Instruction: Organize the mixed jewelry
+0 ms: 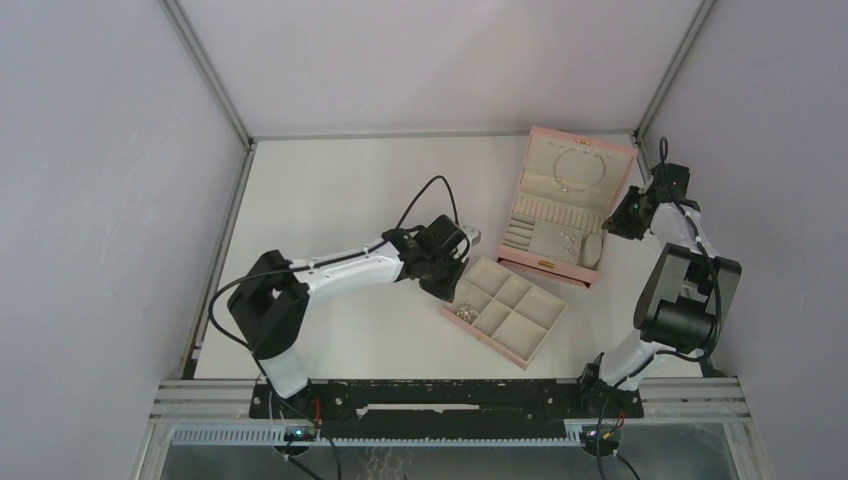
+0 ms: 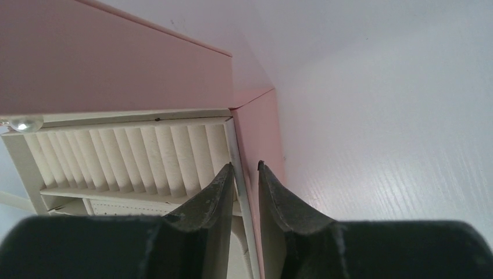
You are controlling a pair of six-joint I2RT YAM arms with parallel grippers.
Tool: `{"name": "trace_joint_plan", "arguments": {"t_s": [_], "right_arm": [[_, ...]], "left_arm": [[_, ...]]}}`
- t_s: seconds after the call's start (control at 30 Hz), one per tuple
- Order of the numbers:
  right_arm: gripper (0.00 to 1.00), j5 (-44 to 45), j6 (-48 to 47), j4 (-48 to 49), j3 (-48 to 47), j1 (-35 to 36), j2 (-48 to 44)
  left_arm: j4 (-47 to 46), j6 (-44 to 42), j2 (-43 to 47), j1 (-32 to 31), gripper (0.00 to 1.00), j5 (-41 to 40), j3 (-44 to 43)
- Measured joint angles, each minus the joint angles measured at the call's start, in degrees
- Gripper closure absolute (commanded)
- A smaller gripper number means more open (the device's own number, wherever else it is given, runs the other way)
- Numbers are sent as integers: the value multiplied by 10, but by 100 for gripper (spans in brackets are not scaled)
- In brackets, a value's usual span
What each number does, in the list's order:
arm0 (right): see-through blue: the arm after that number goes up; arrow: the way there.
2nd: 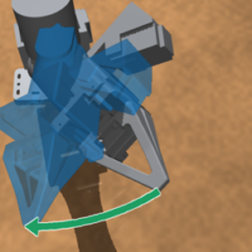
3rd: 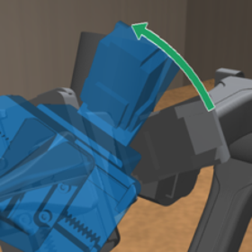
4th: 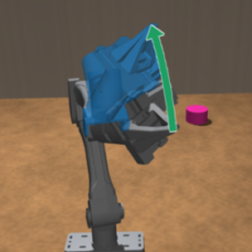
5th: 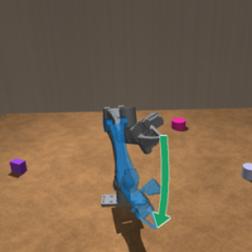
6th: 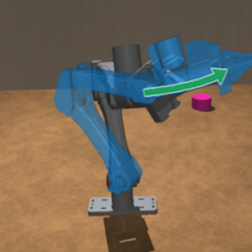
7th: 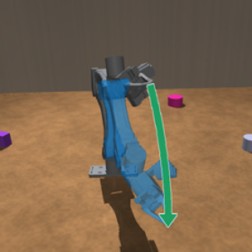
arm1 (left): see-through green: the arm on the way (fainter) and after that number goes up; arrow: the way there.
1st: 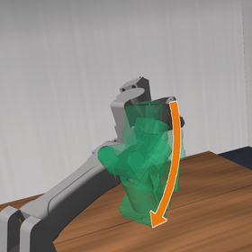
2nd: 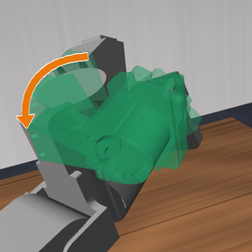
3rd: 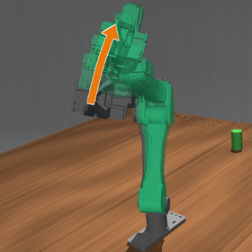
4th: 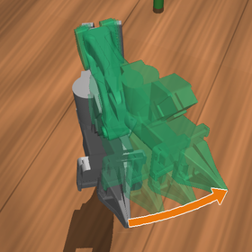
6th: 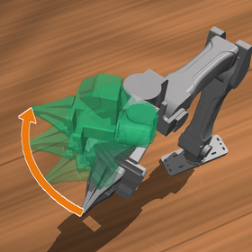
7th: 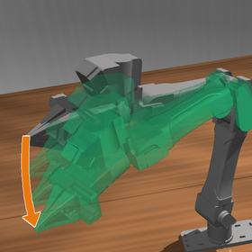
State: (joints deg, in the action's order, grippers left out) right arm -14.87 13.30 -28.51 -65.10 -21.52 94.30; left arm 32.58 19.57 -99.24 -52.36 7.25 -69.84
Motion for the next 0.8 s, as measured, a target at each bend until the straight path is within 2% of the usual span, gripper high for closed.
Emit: {"name": "trace_joint_plan", "arguments": {"t_s": [0.1, 0.23, 0.27, 0.5, 0.8], "right_arm": [[79, 5, -1, 0, 0, 4, 0], [99, 16, -5, 0, 0, 10, 0], [100, 16, -6, 0, 0, 10, 0], [100, 32, 8, 8, 14, 22, -14], [100, 94, 141, 13, 126, 97, -129]], "left_arm": [[2, -2, 0, 0, 100, 0, -5], [6, -6, 0, 0, 100, 0, -5], [9, -7, 0, 0, 100, 0, -5], [16, -22, 0, 0, 100, -11, -5], [10, -63, 6, 16, 100, -25, 23]]}}
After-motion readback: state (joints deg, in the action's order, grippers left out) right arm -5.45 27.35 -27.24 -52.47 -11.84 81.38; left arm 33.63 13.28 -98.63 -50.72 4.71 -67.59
